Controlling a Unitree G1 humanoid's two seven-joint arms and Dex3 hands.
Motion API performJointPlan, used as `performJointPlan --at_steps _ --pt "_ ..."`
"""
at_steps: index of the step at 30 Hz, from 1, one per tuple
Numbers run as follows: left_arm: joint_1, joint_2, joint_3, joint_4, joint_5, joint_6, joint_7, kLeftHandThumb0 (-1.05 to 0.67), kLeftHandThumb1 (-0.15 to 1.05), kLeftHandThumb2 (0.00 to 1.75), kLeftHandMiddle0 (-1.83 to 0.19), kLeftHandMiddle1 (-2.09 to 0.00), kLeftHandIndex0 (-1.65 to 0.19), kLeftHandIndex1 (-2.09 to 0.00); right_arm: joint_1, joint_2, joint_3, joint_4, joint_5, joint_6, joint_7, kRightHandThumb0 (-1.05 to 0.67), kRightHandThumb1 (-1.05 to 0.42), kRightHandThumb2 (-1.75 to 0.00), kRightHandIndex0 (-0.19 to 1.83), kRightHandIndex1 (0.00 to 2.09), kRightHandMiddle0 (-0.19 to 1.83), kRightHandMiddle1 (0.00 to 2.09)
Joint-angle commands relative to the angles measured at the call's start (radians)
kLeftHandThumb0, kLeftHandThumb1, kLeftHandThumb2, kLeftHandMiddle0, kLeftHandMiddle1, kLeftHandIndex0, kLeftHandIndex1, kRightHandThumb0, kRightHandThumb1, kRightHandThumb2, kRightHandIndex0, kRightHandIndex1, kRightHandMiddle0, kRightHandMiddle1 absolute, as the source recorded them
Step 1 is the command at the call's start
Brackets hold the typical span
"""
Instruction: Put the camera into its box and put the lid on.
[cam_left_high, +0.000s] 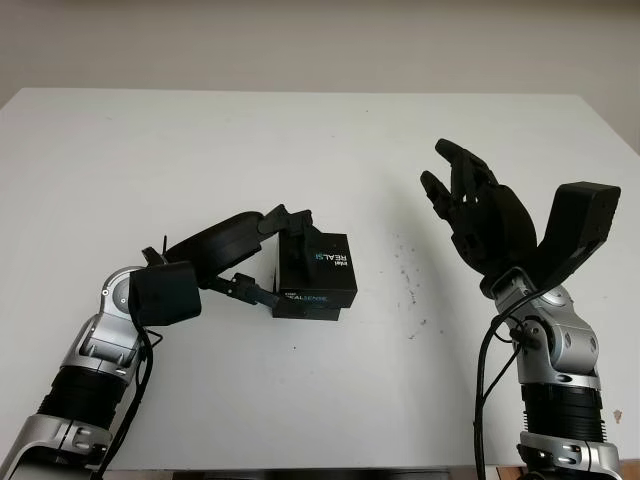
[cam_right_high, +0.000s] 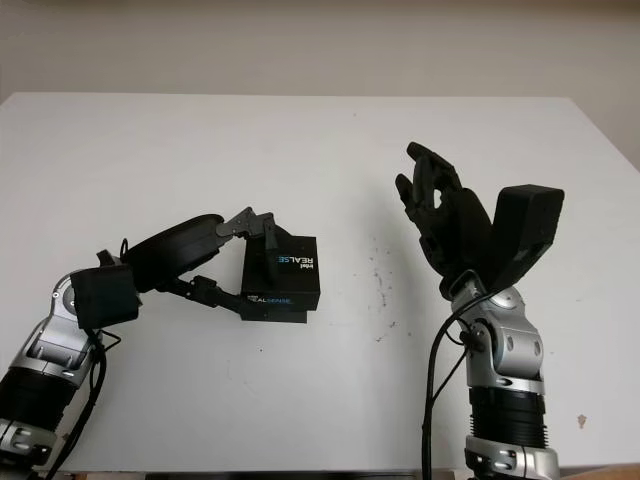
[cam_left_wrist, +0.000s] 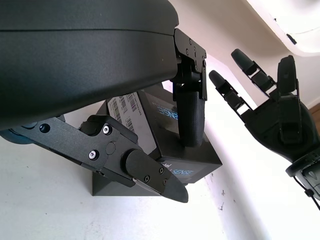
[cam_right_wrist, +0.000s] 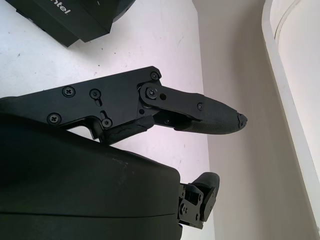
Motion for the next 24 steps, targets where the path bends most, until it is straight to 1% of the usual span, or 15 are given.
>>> performJointPlan --at_steps 1,7,13,24 --pt "0.014 0.016 -0.008 -0.002 0.002 -0.005 -0.011 -0.27 1.0 0.13 -0.33 -2.03 -0.32 -1.9 0.001 -0.014 -0.005 -0.009 -0.002 0.001 0.003 -0.62 -1.05 -0.59 0.16 0.07 -0.16 0.75" --pt "0.017 0.023 -0.012 -0.013 0.016 0.004 -0.008 -0.27 1.0 0.14 -0.32 -2.03 -0.31 -1.91 -0.002 -0.016 -0.006 -0.005 -0.002 0.006 0.004 -0.62 -1.05 -0.59 0.15 0.07 -0.16 0.74" --pt "0.018 0.033 -0.016 -0.004 0.045 -0.018 0.009 -0.27 1.0 0.14 -0.33 -2.04 -0.33 -1.93 -0.001 -0.024 -0.002 -0.005 -0.007 0.007 0.014 -0.63 -1.05 -0.6 0.14 0.06 -0.18 0.74" --pt "0.039 0.075 -0.014 -0.065 0.078 0.034 0.001 -0.26 0.99 0.15 -0.33 -2.02 -0.31 -1.91 -0.001 -0.022 -0.006 -0.006 -0.004 0.013 0.008 -0.63 -1.05 -0.59 0.15 0.06 -0.18 0.73"
